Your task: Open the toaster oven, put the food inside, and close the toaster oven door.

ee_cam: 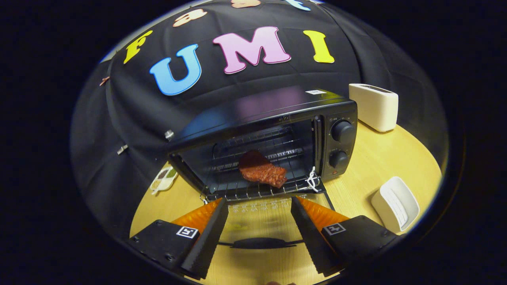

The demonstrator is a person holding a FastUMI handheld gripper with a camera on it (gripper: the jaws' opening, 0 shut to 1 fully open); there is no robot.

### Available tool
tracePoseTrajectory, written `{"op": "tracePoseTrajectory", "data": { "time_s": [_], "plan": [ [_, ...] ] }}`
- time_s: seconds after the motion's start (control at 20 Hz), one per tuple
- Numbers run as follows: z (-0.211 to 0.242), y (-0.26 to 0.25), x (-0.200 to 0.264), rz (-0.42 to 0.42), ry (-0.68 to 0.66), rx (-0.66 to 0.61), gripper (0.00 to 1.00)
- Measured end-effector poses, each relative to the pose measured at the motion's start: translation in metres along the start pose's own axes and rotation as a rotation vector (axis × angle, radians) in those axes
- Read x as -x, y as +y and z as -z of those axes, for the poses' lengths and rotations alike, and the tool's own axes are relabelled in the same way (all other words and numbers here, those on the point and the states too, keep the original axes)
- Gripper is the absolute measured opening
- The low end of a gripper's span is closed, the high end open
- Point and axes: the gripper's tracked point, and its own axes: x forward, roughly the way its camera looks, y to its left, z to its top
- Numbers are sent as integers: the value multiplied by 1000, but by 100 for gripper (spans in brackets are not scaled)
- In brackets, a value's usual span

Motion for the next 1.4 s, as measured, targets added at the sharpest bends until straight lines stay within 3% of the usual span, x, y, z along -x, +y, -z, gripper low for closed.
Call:
{"op": "tracePoseTrajectory", "data": {
  "time_s": [0.5, 0.85, 1.4],
  "plan": [
    [68, -22, 43, 53, 189, 146, 99],
    [107, -26, 24, 57, 275, 226, 99],
    [114, -29, -9, 29, 301, 287, 99]
  ]
}}
